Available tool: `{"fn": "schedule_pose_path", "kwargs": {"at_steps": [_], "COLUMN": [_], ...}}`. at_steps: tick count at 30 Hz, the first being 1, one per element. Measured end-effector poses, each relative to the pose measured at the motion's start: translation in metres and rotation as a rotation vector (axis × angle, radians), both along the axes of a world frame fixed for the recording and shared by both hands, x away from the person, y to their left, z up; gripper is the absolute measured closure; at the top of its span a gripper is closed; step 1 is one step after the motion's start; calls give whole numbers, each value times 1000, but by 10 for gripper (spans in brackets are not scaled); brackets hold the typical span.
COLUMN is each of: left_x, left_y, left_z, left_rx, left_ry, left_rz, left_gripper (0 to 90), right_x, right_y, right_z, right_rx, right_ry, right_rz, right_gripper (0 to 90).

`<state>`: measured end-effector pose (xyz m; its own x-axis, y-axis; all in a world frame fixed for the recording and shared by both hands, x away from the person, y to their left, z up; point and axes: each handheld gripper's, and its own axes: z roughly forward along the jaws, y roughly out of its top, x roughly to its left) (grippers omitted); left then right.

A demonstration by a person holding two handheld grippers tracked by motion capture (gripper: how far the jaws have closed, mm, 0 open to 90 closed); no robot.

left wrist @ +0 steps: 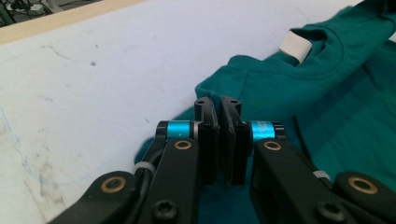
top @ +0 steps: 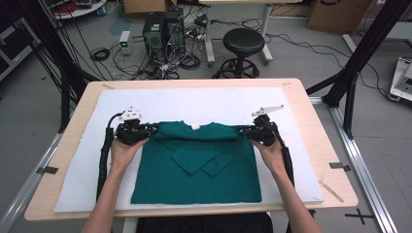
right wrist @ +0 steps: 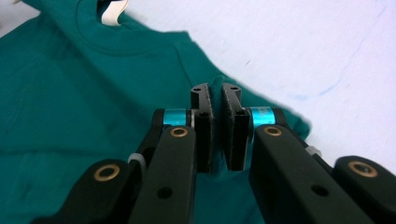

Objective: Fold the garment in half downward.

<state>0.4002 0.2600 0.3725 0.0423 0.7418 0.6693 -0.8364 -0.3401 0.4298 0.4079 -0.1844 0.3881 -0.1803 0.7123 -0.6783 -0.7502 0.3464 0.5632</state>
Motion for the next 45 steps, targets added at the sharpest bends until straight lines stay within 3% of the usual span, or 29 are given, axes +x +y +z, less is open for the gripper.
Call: {"fn": "schedule_pose_path", "kwargs": {"at_steps": [5, 14, 19, 27, 38, 40, 42, 44, 45], "left_x": [4, 11, 15, 19, 30, 30, 27, 21, 18], "left_y": [4, 8, 9, 9, 7, 9, 11, 15, 16], "left_z": [-20, -53, -68, -85, -97, -97, -96, -94, -92], "left_rx": [27, 58, 77, 96, 114, 125, 119, 109, 105], "left_ry": [4, 9, 23, 49, 95, 108, 110, 112, 106], "left_rz": [5, -41, -36, -33, -26, -42, -57, -79, -87], "left_gripper": [857, 857, 857, 857, 855, 842, 729, 633, 626], "right_x": [7, 20, 24, 27, 36, 39, 38, 33, 30], "right_y": [-4, -8, -11, -13, -18, -17, -18, -21, -22], "right_z": [-20, -53, -62, -79, -90, -90, -90, -90, -90], "right_rx": [-22, -43, -50, -61, -61, -60, -42, -38, -38], "right_ry": [5, 18, 33, 39, 72, 80, 79, 81, 75], "right_rz": [46, 51, 56, 51, 55, 56, 67, 108, 129], "right_gripper": [852, 853, 852, 852, 846, 765, 633, 588, 565]}}
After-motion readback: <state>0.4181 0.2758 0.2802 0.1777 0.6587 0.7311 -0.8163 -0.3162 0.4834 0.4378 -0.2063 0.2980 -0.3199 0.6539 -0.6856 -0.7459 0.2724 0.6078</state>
